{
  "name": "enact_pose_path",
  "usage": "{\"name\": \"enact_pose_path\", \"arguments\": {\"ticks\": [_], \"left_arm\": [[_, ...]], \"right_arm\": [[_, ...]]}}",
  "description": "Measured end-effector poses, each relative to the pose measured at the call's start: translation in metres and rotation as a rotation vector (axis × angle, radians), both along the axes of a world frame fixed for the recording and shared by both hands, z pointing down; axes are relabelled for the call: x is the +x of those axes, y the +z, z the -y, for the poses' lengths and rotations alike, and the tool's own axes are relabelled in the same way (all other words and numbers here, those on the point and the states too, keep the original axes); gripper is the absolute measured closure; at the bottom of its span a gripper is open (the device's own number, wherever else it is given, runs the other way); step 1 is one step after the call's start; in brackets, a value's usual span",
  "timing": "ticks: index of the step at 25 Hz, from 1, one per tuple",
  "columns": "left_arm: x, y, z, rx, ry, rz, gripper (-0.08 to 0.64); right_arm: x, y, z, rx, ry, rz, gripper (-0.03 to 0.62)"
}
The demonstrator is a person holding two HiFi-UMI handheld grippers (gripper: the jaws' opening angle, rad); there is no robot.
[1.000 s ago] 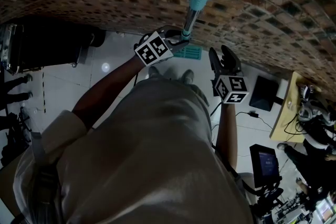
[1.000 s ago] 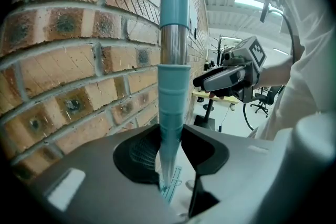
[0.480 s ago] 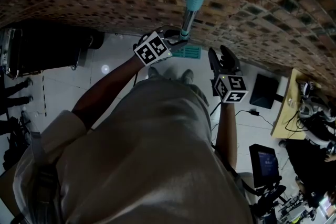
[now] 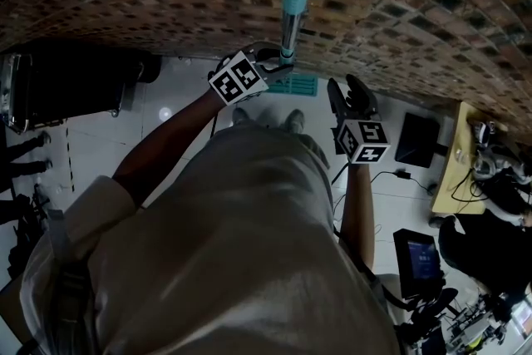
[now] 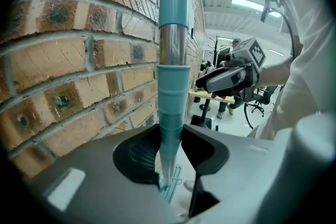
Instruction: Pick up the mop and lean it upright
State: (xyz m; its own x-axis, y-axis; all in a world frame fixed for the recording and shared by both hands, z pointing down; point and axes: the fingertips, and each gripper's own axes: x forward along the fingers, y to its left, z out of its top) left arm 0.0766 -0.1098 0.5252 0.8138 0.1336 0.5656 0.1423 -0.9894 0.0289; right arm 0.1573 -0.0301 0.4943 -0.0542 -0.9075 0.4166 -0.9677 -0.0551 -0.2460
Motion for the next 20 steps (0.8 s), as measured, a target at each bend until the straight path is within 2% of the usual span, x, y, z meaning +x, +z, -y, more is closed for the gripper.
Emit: {"name": "enact_pose_path", "arguments": {"ticks": [20], "left_arm": [[-0.006,0.067,0.002,0.031,-0.012,0.117,0.413]], "right_arm": [[0.0,0.017,-0.022,-0.058,-0.002,0.002,0.403]]}}
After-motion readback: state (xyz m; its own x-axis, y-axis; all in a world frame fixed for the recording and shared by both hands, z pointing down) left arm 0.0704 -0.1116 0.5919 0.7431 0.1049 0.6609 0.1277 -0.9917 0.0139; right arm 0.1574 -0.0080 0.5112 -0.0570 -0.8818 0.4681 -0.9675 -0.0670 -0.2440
